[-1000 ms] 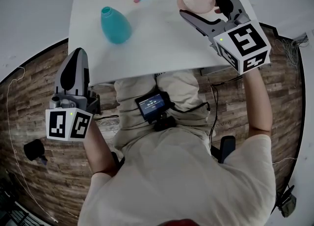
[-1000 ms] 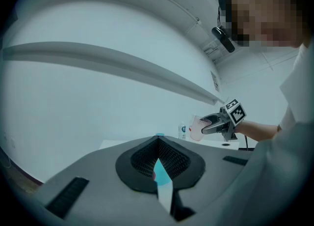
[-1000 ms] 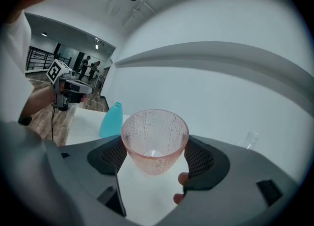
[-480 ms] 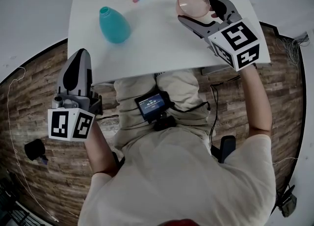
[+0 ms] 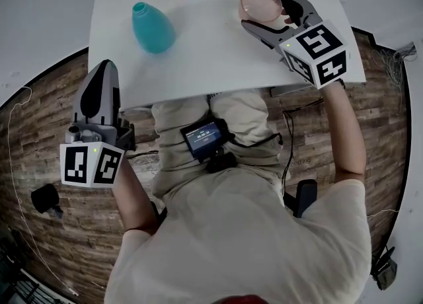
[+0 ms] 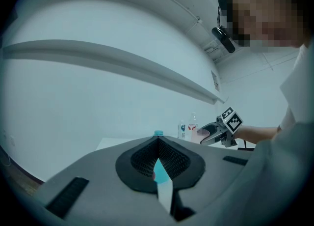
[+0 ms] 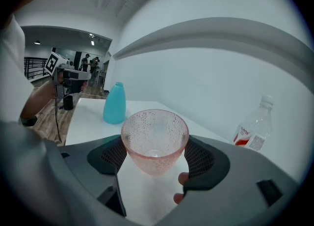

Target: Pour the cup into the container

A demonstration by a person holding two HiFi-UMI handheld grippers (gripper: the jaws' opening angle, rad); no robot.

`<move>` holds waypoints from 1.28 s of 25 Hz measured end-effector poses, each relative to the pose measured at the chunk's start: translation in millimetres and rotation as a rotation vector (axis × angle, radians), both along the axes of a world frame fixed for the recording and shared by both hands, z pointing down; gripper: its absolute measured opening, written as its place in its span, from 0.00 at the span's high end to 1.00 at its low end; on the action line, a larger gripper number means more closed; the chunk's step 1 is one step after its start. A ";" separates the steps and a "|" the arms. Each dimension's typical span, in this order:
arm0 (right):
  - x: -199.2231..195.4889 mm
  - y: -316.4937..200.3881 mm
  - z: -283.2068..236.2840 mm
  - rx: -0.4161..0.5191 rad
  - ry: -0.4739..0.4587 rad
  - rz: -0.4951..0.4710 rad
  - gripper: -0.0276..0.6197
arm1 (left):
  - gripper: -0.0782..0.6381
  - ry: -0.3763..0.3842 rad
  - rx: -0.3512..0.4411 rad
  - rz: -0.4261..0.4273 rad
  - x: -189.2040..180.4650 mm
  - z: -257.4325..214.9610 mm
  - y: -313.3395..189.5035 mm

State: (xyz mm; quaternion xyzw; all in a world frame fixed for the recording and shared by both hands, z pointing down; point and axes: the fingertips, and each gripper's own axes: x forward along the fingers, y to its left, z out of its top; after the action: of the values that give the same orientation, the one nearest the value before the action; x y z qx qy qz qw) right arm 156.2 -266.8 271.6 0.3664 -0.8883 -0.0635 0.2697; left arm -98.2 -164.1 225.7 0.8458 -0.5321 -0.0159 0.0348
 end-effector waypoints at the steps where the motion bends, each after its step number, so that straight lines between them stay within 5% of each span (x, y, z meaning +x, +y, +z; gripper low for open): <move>1: 0.7 -0.3 1.9 -0.006 0.001 0.002 0.38 | 0.88 0.001 0.001 0.000 0.0 0.0 -0.4; 19: 0.7 -5.7 27.1 -0.125 0.006 0.009 0.38 | 0.88 0.001 -0.030 -0.005 -2.7 13.9 0.3; 28: -0.4 -12.3 27.0 -0.164 -0.166 0.001 0.38 | 0.88 0.004 -0.042 0.013 4.0 20.9 2.2; 32: 1.5 -13.2 10.9 -0.123 -0.266 0.000 0.30 | 0.88 0.004 -0.037 0.014 3.3 19.3 3.0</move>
State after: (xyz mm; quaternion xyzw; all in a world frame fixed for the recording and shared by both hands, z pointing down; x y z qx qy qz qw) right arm 157.7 -280.0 282.5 0.3543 -0.9183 0.0403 0.1717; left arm -94.9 -161.1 245.1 0.8488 -0.5261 -0.0076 0.0517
